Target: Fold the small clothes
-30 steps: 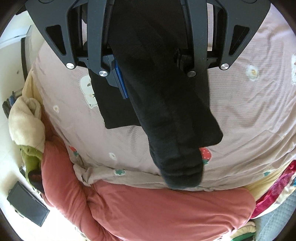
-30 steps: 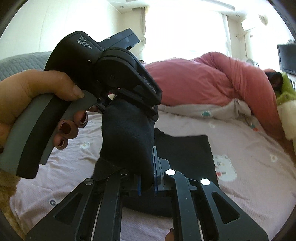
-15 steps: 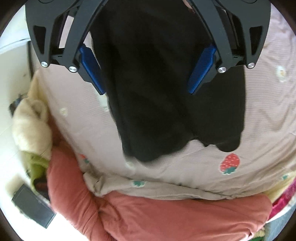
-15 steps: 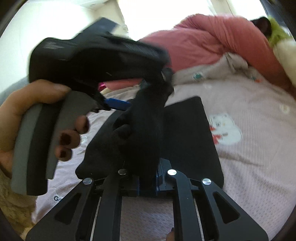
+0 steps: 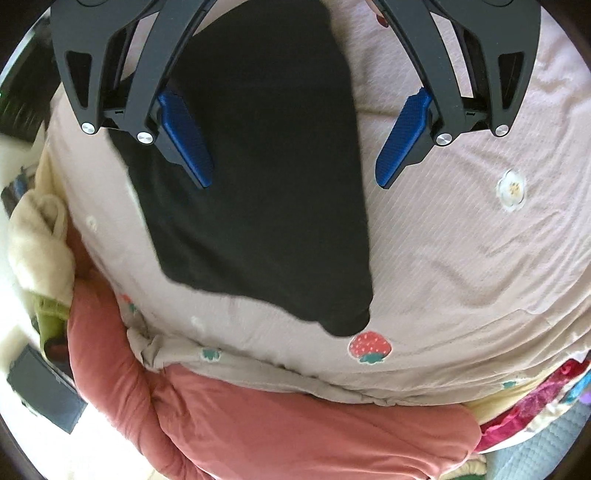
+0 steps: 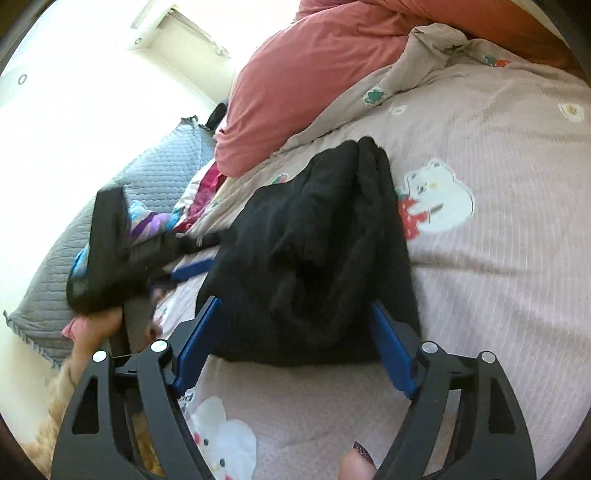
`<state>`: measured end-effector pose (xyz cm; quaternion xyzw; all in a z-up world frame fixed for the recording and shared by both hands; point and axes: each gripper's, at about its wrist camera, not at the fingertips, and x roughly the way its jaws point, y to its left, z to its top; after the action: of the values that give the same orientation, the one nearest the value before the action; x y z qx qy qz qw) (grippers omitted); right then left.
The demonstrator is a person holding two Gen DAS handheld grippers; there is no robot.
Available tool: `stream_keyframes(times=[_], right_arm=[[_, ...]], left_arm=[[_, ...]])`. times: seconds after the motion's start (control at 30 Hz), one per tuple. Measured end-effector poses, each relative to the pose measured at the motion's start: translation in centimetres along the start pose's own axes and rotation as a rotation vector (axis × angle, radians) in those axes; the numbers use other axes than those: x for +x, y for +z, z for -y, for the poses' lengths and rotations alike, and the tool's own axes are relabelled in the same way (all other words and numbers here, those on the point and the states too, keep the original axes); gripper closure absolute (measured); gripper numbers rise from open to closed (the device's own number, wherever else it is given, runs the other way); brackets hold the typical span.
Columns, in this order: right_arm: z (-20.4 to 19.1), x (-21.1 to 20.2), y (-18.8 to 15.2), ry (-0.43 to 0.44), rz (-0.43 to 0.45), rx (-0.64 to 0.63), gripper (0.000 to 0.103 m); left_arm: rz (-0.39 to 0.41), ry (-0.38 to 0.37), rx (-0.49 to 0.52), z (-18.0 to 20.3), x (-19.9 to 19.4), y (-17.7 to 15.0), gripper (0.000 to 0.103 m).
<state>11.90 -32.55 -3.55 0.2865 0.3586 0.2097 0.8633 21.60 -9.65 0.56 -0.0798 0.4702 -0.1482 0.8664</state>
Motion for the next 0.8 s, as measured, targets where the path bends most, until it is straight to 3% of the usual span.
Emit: stream_keyframes(times=[0.27, 0.5, 0.7, 0.73, 0.8], right_arm=[[1.7, 3.5, 4.1, 0.046, -0.089, 0.103, 0.024], [0.9, 5.0, 4.9, -0.015, -0.133, 0.028, 0.027], [0.8, 5.1, 4.5, -0.104, -0.103, -0.034, 0.063], [0.8, 4.9, 4.4, -0.104, -0.096, -0.038, 0.075], [0.6, 4.7, 4.5, -0.105, -0.088, -0.053, 0.082]], left_arm=[[0.052, 0.036, 0.116, 0.9, -1.4, -1.3, 0.020], [0.057, 0.025, 0.122, 0.6, -1.5, -1.6, 0.020], [0.054, 0.016, 0.113, 0.5, -1.5, -1.9, 0.020], [0.052, 0.013, 0.112, 0.5, -1.5, -2.0, 0.020], [0.051, 0.011, 0.112, 0.6, -1.5, -2.0, 0.020]])
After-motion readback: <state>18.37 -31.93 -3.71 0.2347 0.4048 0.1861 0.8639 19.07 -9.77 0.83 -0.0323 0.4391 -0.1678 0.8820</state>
